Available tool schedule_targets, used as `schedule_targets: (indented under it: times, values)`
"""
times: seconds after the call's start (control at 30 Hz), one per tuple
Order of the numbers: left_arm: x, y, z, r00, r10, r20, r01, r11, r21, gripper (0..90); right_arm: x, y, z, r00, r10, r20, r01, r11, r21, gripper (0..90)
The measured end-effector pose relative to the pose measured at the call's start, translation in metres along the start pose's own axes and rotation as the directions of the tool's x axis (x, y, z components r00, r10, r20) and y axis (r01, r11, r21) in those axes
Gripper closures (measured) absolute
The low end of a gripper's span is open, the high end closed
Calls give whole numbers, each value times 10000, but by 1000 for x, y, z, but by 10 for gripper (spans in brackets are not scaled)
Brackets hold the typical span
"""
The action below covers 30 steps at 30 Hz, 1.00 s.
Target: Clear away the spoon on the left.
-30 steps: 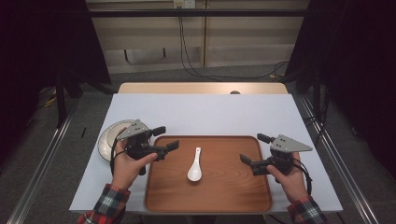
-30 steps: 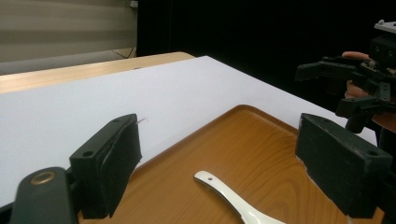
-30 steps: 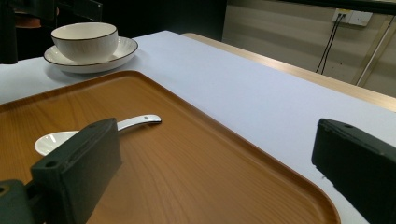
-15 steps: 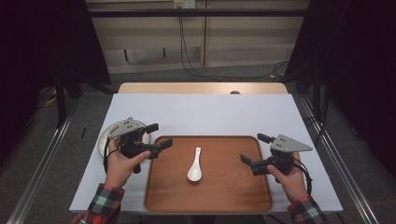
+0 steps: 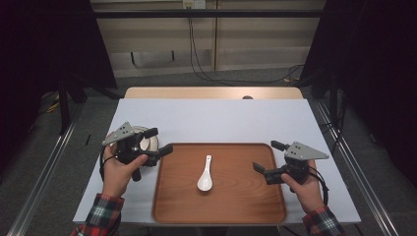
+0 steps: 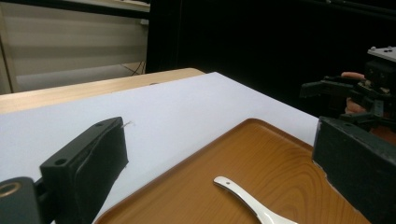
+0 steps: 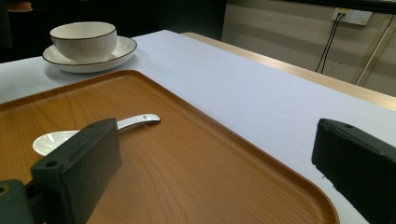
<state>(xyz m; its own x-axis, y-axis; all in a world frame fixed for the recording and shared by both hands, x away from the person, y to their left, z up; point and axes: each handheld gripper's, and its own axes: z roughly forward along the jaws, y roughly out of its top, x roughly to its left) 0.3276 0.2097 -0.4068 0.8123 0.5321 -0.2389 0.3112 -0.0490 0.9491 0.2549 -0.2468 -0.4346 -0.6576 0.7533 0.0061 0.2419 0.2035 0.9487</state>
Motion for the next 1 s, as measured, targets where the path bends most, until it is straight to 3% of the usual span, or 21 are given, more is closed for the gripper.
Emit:
schedule_targets:
  times: [0.03,0.27,0.63,0.9,1.0]
  values:
    - [1,0,-1,9999,37,131,-37,10000,-30,30,0,0,0,10000,0,0,0,10000,0,9]
    - [5,1,-10,9998,189,-110,-189,9998,1,30,0,0,-1,10000,7,47,-7,10000,19,9]
    - [11,2,-23,9997,204,-98,-207,9995,-228,33,0,1,-2,9999,-25,106,26,10000,-76,9]
    - [13,2,-33,9987,360,-367,-374,9985,-397,34,0,1,-3,9999,9,130,-6,9998,-194,9]
    - [14,1,-34,9993,343,-155,-350,9980,-525,34,0,1,-3,10000,-10,63,11,9998,-196,9]
